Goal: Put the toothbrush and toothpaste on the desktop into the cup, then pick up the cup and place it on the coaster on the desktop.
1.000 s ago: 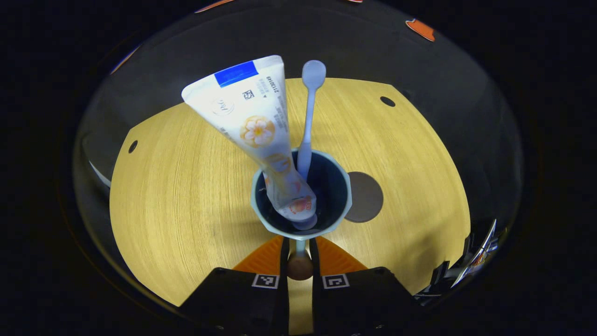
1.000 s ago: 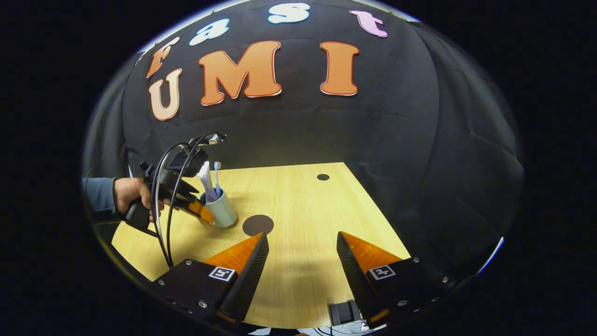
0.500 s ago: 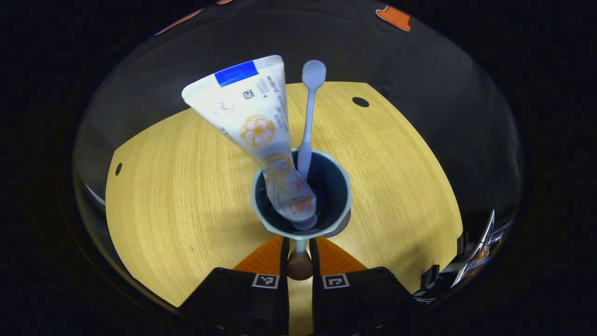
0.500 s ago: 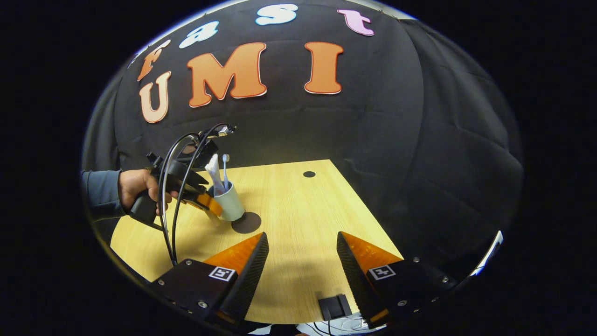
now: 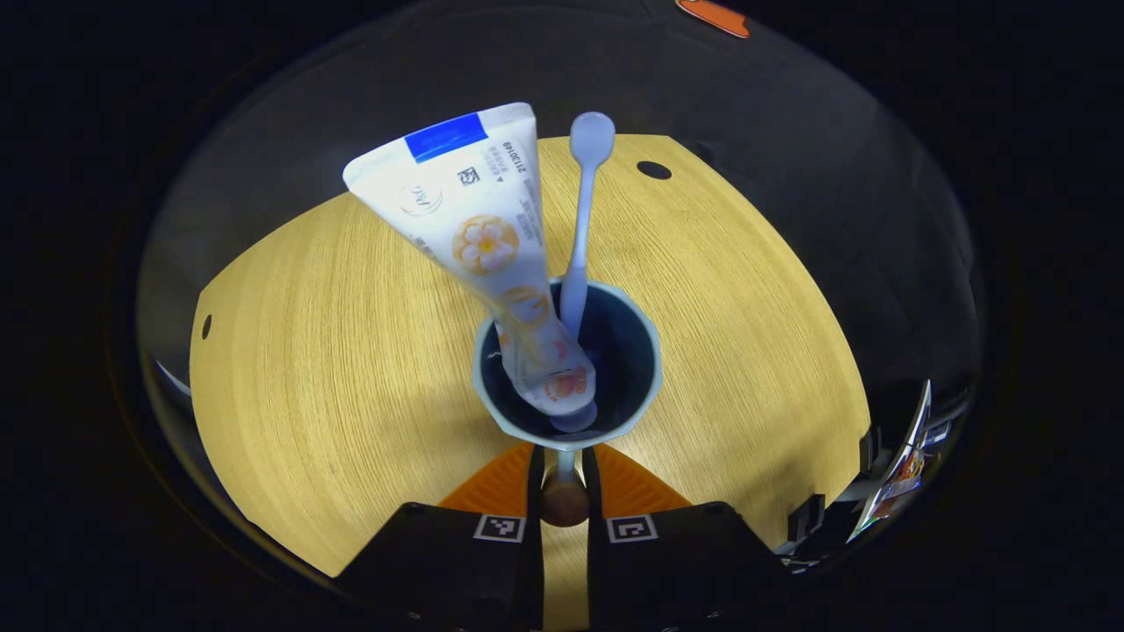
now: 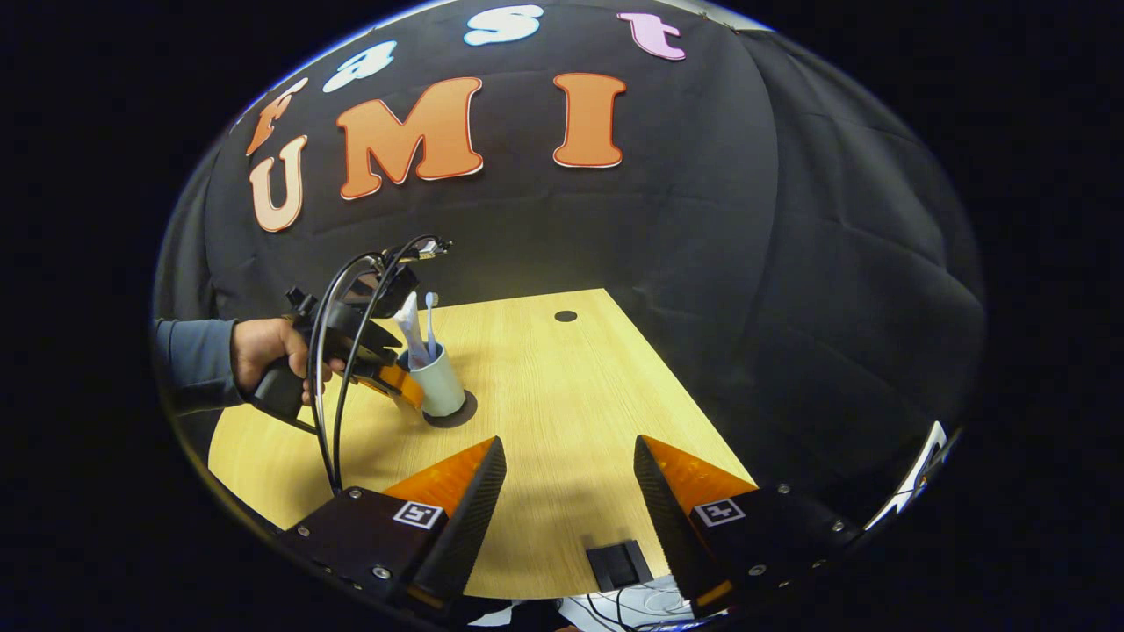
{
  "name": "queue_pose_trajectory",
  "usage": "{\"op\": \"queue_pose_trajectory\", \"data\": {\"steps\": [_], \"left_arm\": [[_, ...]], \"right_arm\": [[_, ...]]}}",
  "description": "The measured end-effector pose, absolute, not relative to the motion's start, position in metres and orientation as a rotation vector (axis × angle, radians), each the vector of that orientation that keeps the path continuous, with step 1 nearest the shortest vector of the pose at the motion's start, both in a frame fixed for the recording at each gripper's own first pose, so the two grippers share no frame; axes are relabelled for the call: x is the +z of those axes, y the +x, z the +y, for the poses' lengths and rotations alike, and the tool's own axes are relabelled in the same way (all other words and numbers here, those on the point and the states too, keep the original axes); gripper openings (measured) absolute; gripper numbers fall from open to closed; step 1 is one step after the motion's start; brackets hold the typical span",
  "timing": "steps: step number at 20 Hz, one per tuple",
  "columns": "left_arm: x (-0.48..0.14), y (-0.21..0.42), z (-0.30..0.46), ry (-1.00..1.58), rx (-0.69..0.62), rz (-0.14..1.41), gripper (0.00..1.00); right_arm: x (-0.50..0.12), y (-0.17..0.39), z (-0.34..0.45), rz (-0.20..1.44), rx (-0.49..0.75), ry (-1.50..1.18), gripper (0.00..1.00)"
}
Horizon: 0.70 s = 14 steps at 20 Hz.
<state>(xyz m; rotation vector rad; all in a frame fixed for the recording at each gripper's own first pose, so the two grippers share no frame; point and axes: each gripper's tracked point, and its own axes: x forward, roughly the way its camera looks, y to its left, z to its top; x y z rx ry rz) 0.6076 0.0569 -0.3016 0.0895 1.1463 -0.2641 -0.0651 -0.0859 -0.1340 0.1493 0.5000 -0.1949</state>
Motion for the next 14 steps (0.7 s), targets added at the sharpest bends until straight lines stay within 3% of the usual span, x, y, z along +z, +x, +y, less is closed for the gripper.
{"op": "queue_pose_trajectory", "data": {"steps": [10,14], "left_arm": [[-0.302,0.607,0.064,0.113,-0.261,1.147,0.22],[-0.292,0.605,0.062,0.111,-0.292,1.112,0.36]], "right_arm": [[-0.137,-0.079,-0.099,0.522,-0.228,0.15,0.88],[-0.133,-0.082,-0.102,0.512,-0.221,0.128,0.89]]}}
